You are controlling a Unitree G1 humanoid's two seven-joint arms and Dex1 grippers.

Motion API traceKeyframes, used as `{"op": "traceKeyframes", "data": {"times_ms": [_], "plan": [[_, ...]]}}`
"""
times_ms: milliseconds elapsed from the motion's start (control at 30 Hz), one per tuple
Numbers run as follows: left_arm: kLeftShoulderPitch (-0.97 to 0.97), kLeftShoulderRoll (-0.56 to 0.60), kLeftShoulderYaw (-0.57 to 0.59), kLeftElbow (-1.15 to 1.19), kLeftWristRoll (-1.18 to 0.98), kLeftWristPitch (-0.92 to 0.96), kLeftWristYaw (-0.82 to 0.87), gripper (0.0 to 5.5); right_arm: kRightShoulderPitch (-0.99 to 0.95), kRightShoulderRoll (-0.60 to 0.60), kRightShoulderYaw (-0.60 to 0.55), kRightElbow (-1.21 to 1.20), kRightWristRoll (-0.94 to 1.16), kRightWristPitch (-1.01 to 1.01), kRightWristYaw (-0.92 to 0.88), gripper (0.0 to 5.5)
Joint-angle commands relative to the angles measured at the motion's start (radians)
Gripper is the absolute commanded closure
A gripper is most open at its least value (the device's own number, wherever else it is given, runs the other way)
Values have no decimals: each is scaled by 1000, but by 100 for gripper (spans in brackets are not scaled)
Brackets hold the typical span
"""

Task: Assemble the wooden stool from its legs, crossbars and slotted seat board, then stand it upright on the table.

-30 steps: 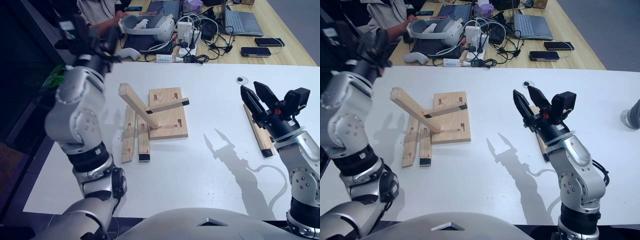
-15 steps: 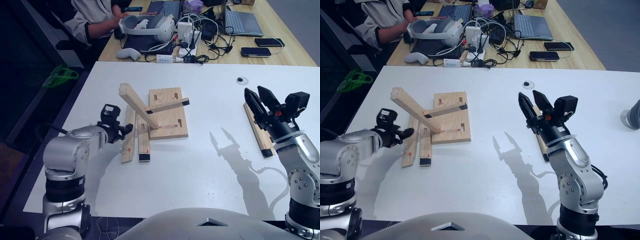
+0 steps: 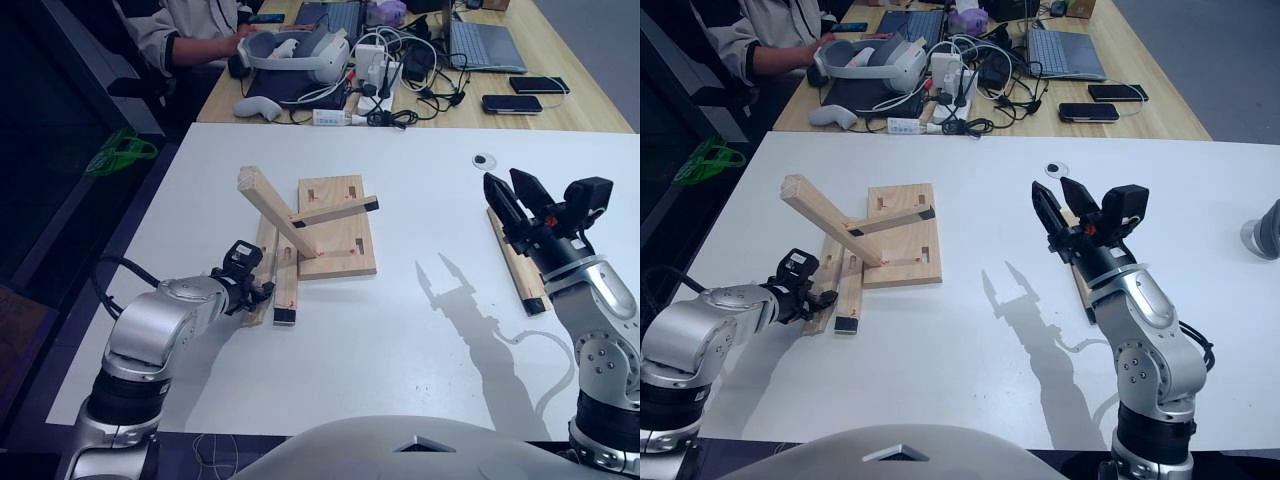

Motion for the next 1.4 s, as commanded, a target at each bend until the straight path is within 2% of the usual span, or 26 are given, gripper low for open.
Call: {"op": "traceKeyframes", "data": {"times_ms": [33,67,267,400,567,633,667,800,967,1133,1400], "plan": [[57,-31,-8,18,-11,5,-19,260,-24,-18,15,-21,-2,29,-6,292],[62,-36,-6,18,-12,1,-22,260,-26,-19,18,-23,-5,31,-7,292],[88,-54,13,25,4,-46,-22,344,-46,-30,40,-26,-22,40,-6,292],[12,-77,98,98,67,-141,44,345,-67,-28,45,-14,-56,48,-45,292],[-221,-30,228,249,240,-463,199,346,-196,-13,11,69,-57,134,-151,292],[-300,-11,259,289,293,-633,233,346,-278,-5,-26,115,14,205,-182,292],[-337,-8,273,301,303,-733,229,346,-321,5,-65,142,116,245,-176,292],[-443,46,248,288,344,-1046,148,347,-468,0,-211,224,589,311,-165,292],[-528,19,167,231,353,-1175,55,347,-546,-70,-186,231,867,344,-162,292],[-521,-50,58,146,362,-1211,-22,347,-627,-111,-120,254,909,329,-117,292],[-504,-138,-28,57,358,-1147,-81,347,-773,-170,-65,334,740,282,14,292]]}}
